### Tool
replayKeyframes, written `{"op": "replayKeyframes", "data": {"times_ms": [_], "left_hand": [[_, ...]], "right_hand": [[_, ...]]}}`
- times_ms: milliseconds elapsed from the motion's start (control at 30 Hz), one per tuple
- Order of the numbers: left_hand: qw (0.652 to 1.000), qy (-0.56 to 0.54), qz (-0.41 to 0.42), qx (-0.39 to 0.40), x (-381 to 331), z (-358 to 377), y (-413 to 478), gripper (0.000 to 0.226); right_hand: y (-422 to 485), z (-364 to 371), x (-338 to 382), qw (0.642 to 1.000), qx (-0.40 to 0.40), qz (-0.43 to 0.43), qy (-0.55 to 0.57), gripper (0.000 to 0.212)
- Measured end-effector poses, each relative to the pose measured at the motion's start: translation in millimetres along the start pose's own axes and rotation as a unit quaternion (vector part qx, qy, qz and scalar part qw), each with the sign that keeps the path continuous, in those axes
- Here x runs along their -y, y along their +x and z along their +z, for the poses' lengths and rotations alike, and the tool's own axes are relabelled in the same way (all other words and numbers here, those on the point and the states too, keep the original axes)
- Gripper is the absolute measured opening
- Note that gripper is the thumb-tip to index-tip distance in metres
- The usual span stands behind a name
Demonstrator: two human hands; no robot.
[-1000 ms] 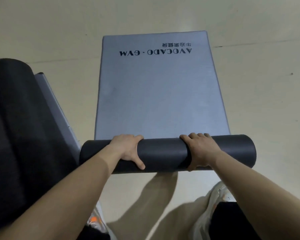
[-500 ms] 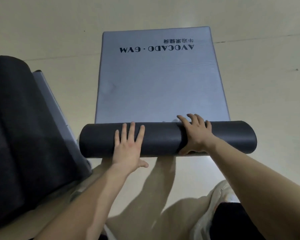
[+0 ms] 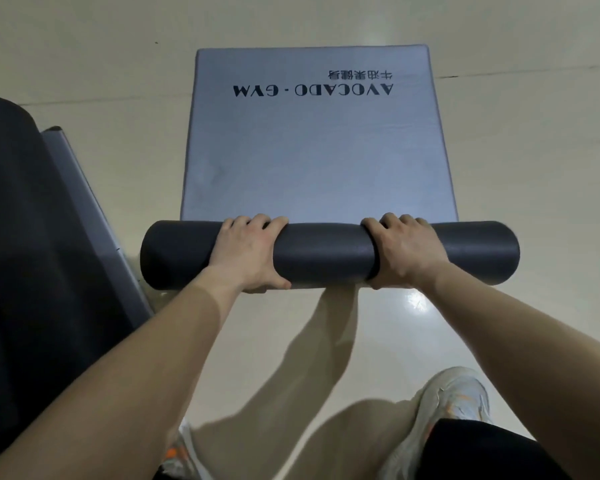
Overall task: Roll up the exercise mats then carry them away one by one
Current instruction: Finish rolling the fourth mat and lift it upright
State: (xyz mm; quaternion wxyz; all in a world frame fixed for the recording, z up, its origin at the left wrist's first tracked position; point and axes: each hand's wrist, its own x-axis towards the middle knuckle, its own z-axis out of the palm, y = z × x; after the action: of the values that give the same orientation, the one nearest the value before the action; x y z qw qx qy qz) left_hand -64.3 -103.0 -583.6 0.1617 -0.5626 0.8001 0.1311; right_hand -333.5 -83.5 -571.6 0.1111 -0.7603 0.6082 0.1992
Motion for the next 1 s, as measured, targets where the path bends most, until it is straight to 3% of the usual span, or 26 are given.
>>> {"op": "replayKeyframes", "data": {"times_ms": [200,333,400,433,533,667,833,1000], "left_hand": [[0.977,-0.067,0.026,0.203,-13,4,-41,0.117],[0.952,-0.152,0.001,0.265,-10,-11,-30,0.114],[0.959,-0.147,-0.009,0.243,-9,-16,-28,0.112],[0.973,-0.121,-0.022,0.195,-12,-16,-34,0.109],[0.997,-0.040,-0.065,-0.028,-28,8,-68,0.083],[0.998,0.026,-0.038,0.031,-33,42,-69,0.142],[1.000,0.011,-0.018,-0.022,-8,32,-14,0.136],[1.000,0.023,0.009,-0.014,1,11,4,0.136]], "right_hand": [[-55,13,13,0.988,0.134,-0.031,0.070,0.108],[-101,39,38,0.998,0.022,0.021,0.059,0.124],[-115,49,53,0.999,0.046,0.016,0.022,0.143],[-111,50,54,0.997,0.069,0.012,0.014,0.150],[-63,31,36,0.995,0.081,0.018,0.062,0.155],[-14,9,17,0.991,0.098,0.008,0.093,0.153],[-39,44,7,0.997,-0.050,0.046,0.033,0.133],[-10,26,-11,0.999,-0.049,0.010,-0.005,0.124]]}}
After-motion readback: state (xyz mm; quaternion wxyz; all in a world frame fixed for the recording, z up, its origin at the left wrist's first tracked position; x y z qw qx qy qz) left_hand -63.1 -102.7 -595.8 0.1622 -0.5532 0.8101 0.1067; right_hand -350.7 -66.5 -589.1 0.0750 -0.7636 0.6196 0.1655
